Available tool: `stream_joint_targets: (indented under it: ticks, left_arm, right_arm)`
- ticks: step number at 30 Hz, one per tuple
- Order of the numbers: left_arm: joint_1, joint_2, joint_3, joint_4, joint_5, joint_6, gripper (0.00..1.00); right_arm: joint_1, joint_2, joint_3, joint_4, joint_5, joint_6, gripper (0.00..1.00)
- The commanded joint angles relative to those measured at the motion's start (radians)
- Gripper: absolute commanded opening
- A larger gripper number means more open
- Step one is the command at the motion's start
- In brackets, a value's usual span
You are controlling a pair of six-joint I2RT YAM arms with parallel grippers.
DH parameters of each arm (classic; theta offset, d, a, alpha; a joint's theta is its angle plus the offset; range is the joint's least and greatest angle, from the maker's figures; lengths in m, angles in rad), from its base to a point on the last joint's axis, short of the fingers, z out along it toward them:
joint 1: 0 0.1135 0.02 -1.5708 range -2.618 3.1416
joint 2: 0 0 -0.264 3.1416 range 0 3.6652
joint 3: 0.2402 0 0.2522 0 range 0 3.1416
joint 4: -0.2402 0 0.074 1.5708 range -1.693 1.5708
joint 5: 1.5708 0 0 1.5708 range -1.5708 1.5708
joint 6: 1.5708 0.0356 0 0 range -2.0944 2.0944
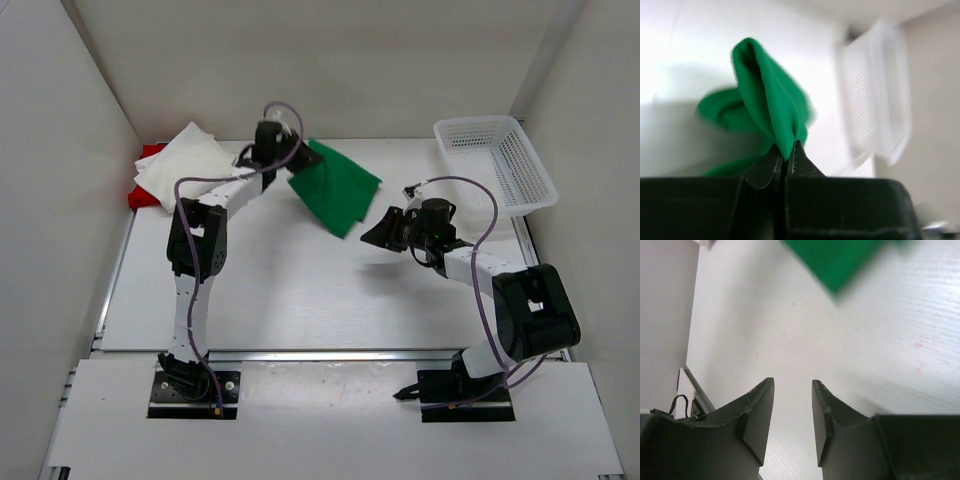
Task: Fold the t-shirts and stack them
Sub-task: Put the neatly folded tshirt into the corner of the board with the left arm
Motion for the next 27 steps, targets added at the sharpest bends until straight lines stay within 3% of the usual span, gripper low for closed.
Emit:
stream_joint_targets:
  ticks: [1,3,5,7,10,12,13,14,15,18,19,21,22,27]
  left_arm:
    - [0.117,-0.002,0.3,-0.166,0.02,0.024,0.0]
    - [0.209,-0.006,0.389,-0.206,0.034,0.023,0.0]
    - [0.29,-0.036,0.341,-0.162,0.06,-0.034,0.0]
    - [0.386,-0.086,0.218,-0.084,0.085,-0.083,0.0]
    - [0.541,-0.23,-0.117,0.107,0.036,-0.132,0.03]
    - [0.61,-0.28,-0.268,0.177,0.002,-0.166,0.26]
    - [0.65,-0.311,-0.36,0.224,-0.016,-0.198,0.44]
    - [0.673,-0.333,-0.412,0.266,-0.016,-0.229,0.85]
    - [0.709,-0.363,-0.507,0.333,-0.033,-0.236,0.98]
    - [0.775,-0.461,-0.683,0.395,-0.091,-0.289,0.99]
    - [0.794,-0.5,-0.733,0.404,-0.104,-0.286,0.98]
    - [0.8,-0.55,-0.769,0.38,-0.144,-0.26,0.98]
    - [0.793,-0.575,-0.782,0.375,-0.16,-0.252,0.99]
    - [0.69,-0.702,-0.839,0.328,-0.214,-0.127,0.99]
  right_arm:
    - [-0.012,-0.029,-0.034,0.076,-0.033,0.016,0.34]
    - [-0.01,-0.023,-0.046,0.085,-0.044,0.019,0.34]
    - [0.0,-0.016,-0.043,0.081,-0.044,0.008,0.35]
    - [0.002,-0.003,-0.037,0.078,-0.052,0.005,0.35]
    - [0.013,0.024,-0.034,0.087,-0.078,0.007,0.35]
    - [0.028,0.026,-0.026,0.082,-0.089,0.001,0.35]
    - [0.043,0.027,-0.026,0.069,-0.087,-0.003,0.36]
    - [0.042,0.026,-0.025,0.075,-0.089,-0.009,0.38]
    - [0.062,0.03,-0.026,0.063,-0.08,-0.016,0.39]
    - [0.089,0.029,-0.04,0.043,-0.057,-0.029,0.47]
    - [0.105,0.027,-0.049,0.032,-0.037,-0.029,0.54]
    - [0.126,0.024,-0.057,0.018,-0.005,-0.044,0.75]
    - [0.14,0.02,-0.057,0.001,0.02,-0.05,0.98]
    - [0.195,0.0,-0.038,-0.128,0.126,-0.121,0.99]
